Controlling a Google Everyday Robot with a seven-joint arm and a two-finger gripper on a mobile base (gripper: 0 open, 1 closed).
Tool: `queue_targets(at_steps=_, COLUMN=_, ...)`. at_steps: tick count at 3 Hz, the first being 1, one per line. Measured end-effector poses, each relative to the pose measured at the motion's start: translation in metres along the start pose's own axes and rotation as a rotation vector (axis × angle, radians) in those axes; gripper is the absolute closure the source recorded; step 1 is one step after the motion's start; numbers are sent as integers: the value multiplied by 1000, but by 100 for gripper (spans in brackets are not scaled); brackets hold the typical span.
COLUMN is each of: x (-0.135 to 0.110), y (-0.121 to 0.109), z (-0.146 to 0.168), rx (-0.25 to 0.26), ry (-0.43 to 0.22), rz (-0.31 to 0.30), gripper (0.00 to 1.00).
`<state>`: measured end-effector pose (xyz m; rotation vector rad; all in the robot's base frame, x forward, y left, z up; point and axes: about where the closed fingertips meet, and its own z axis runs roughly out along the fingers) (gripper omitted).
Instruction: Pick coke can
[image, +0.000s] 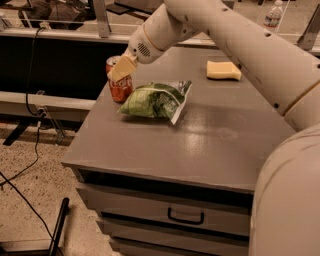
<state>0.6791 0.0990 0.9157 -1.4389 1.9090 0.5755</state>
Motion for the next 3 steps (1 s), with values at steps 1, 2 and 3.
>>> queue_targets(at_steps=1, x=-12, y=-4, z=-21, rx=-34, ry=-24, rz=0, gripper=96)
queue_targets(at_steps=2, x=-18, y=-8, z=-76, rx=-28, ry=-56, rz=-38, gripper=100)
queue_targets(at_steps=3, x=-21, y=-8, z=-88, rx=-29, ry=-63, rz=-52, gripper=100)
